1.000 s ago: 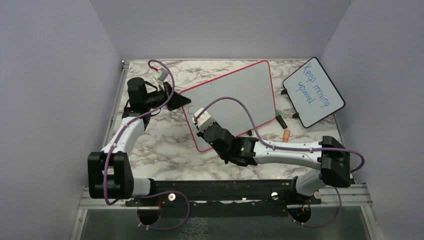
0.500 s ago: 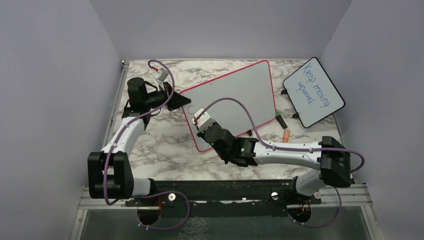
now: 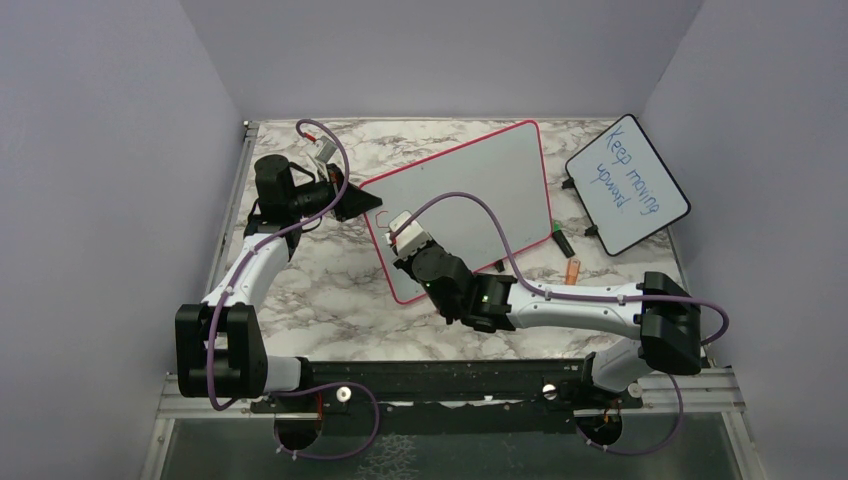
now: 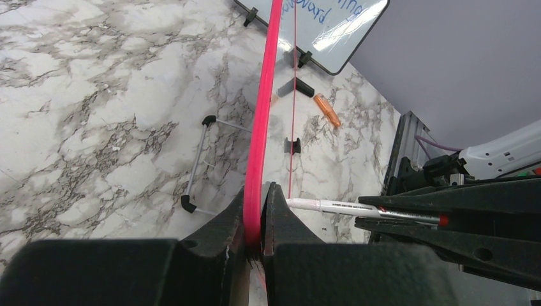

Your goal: Write a sentence on the whiteboard

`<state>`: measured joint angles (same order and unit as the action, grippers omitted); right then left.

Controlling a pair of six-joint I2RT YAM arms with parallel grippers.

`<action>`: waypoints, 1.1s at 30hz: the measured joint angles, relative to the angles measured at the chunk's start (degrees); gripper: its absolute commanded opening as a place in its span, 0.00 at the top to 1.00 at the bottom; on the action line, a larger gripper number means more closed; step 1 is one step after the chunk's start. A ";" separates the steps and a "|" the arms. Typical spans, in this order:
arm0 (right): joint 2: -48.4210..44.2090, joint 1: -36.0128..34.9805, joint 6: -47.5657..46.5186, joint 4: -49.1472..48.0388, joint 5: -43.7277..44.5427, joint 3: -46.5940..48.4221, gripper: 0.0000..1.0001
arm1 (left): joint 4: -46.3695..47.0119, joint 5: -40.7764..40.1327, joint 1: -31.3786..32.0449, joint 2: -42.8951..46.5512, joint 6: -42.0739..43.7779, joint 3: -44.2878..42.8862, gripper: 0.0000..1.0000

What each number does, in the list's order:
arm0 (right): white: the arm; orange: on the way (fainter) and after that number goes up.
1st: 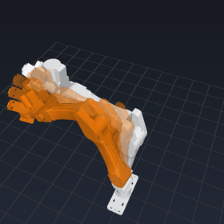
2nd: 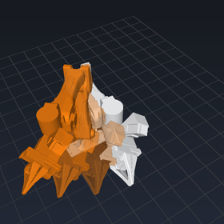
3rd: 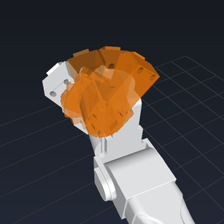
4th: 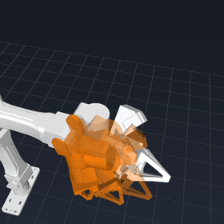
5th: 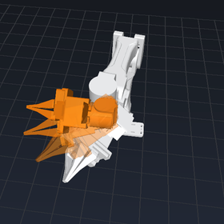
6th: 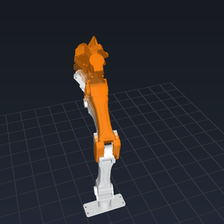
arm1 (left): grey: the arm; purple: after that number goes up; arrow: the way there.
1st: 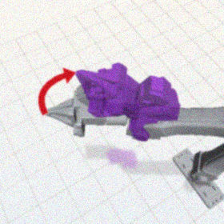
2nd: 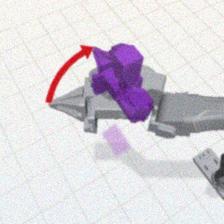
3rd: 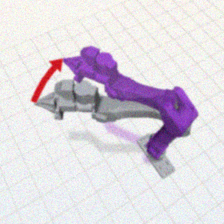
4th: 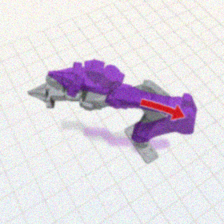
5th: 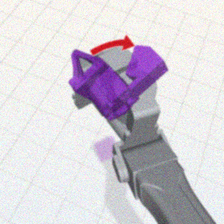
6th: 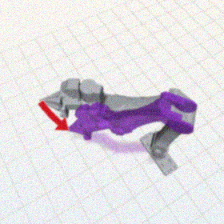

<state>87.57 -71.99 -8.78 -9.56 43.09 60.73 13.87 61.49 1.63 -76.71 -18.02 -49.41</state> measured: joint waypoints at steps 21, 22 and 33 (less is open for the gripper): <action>0.02 0.48 -0.24 -0.22 2.12 -0.09 0.99 | 0.00 0.00 0.02 0.00 -0.02 0.00 1.00; 0.02 0.48 -0.04 -0.07 2.12 -0.11 0.99 | 0.00 0.00 0.02 0.00 -0.02 0.00 1.00; -0.37 0.48 1.22 1.60 2.08 -0.39 0.99 | 0.00 0.00 0.02 0.00 -0.04 0.00 1.00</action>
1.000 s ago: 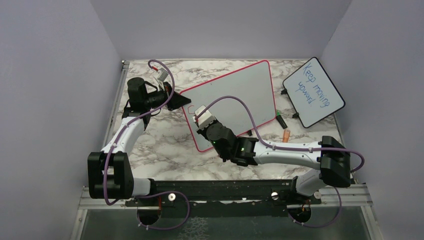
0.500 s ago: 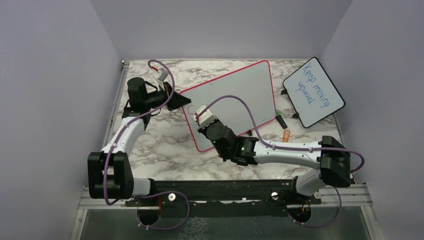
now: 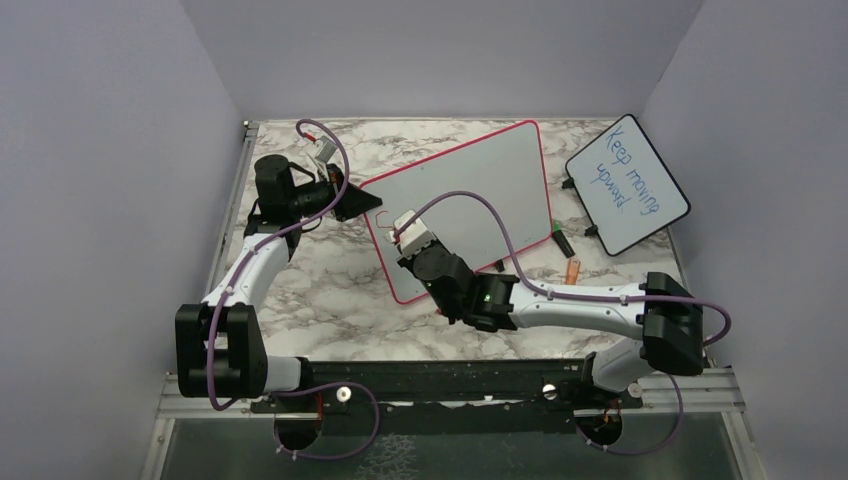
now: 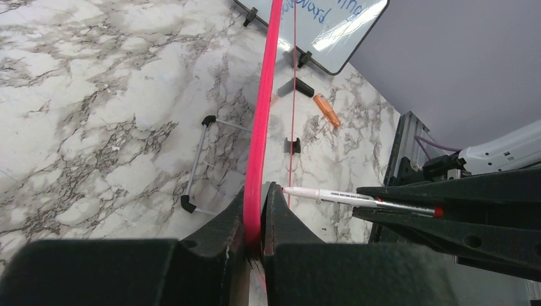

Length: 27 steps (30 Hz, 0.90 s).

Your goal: Write a sentence on the whiteboard

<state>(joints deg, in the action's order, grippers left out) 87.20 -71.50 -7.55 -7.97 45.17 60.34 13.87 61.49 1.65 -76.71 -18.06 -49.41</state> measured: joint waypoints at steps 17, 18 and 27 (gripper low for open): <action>-1.49 0.26 -1.79 0.04 -5.46 -0.20 0.99 | 0.00 0.00 0.00 0.00 -0.02 0.00 1.00; -1.36 0.26 -1.95 0.02 -5.49 -0.20 0.99 | 0.00 0.00 0.00 0.00 -0.02 0.00 1.00; -0.07 0.22 -2.62 -0.09 -5.46 -0.17 0.99 | -0.04 -0.09 -0.02 0.00 -0.02 0.00 1.00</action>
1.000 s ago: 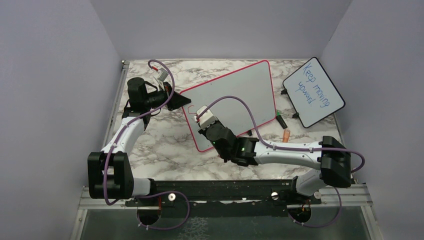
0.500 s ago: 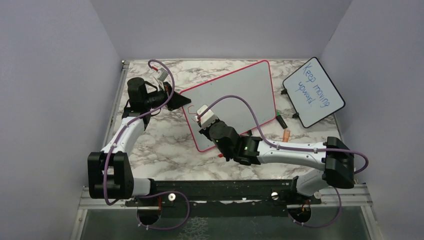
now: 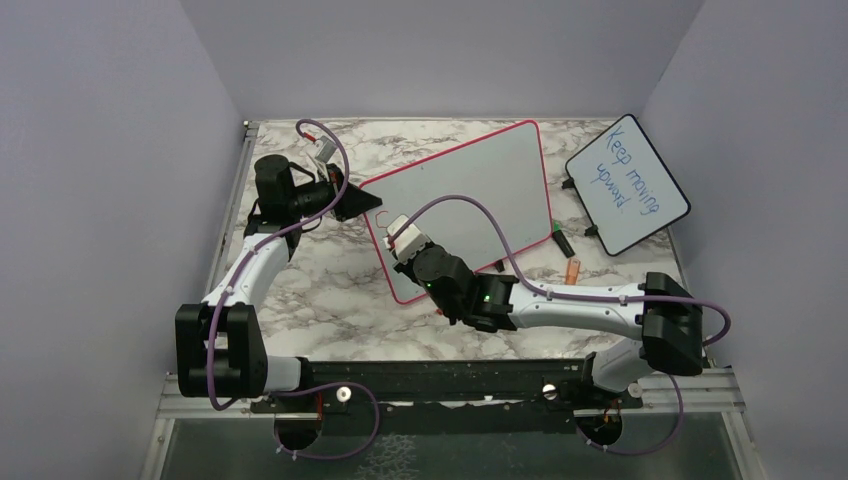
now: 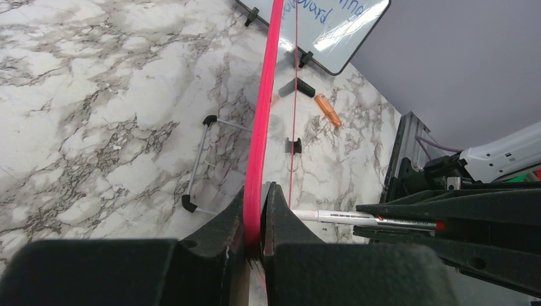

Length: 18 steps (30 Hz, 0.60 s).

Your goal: Write a sentence on the whiteboard

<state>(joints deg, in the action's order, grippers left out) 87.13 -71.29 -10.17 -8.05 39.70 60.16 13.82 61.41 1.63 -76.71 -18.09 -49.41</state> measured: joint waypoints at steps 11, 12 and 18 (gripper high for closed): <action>0.28 -0.13 -0.83 -0.92 1.05 0.04 0.99 | 0.00 -0.15 0.00 0.00 -0.02 0.00 1.00; 0.31 -0.13 -0.98 -1.22 1.31 0.04 0.99 | 0.00 -0.15 0.00 0.00 -0.04 0.00 1.00; 0.31 -0.11 -1.68 -2.54 2.62 0.04 0.99 | 0.00 -0.11 0.02 0.00 -0.07 0.02 1.00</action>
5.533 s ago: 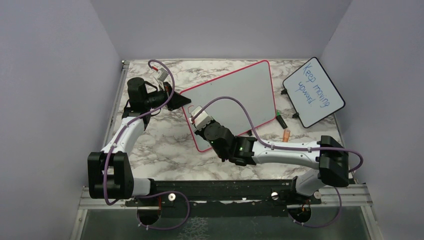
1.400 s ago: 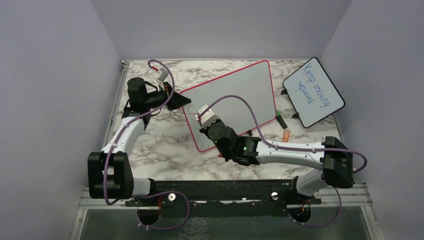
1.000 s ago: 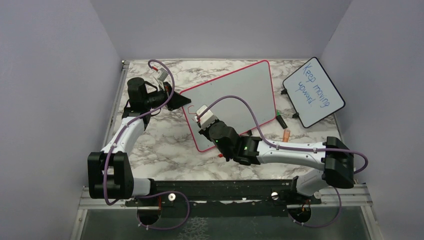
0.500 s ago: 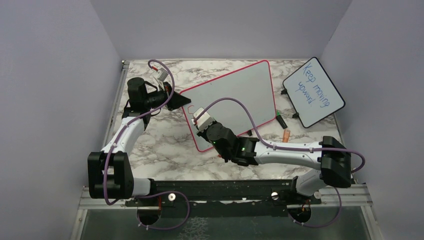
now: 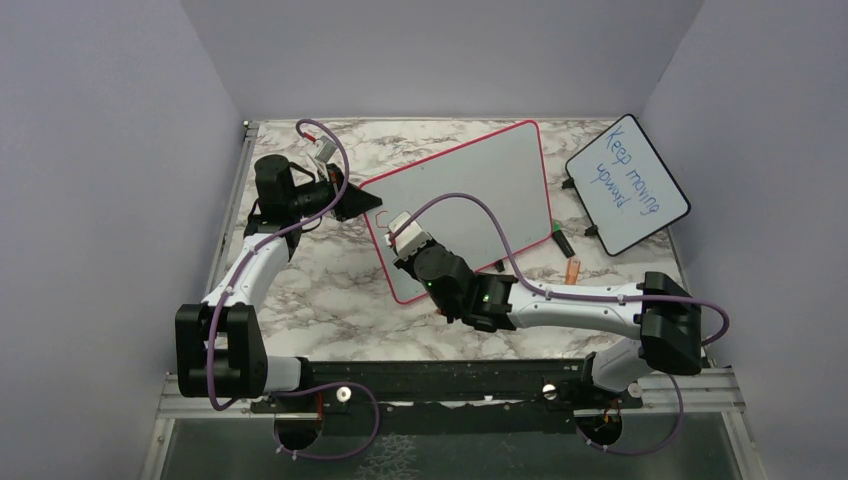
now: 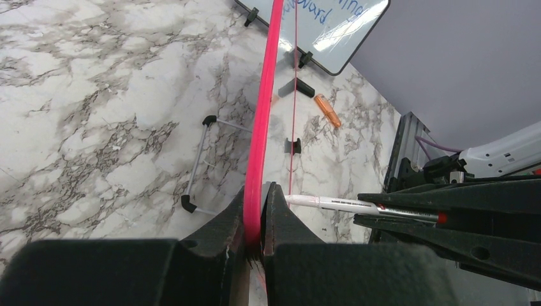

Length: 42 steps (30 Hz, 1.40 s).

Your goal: Write a sentence on the whiteboard

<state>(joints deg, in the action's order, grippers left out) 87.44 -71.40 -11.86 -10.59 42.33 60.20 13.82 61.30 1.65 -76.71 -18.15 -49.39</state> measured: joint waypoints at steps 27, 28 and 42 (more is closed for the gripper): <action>-0.72 0.37 4.81 2.27 1.44 -1.09 0.99 | 0.00 -0.04 0.00 0.00 0.00 -0.02 1.00; -0.76 0.37 5.01 2.60 1.42 -1.14 0.99 | 0.00 -0.07 0.00 0.00 0.00 -0.02 1.00; -1.05 0.37 6.56 4.04 0.87 -1.25 0.99 | -0.02 -0.09 0.00 0.00 0.00 -0.02 1.00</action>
<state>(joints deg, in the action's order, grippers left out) 86.39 -71.02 -5.30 -6.55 43.20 58.96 13.80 61.21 1.65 -76.71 -18.15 -49.41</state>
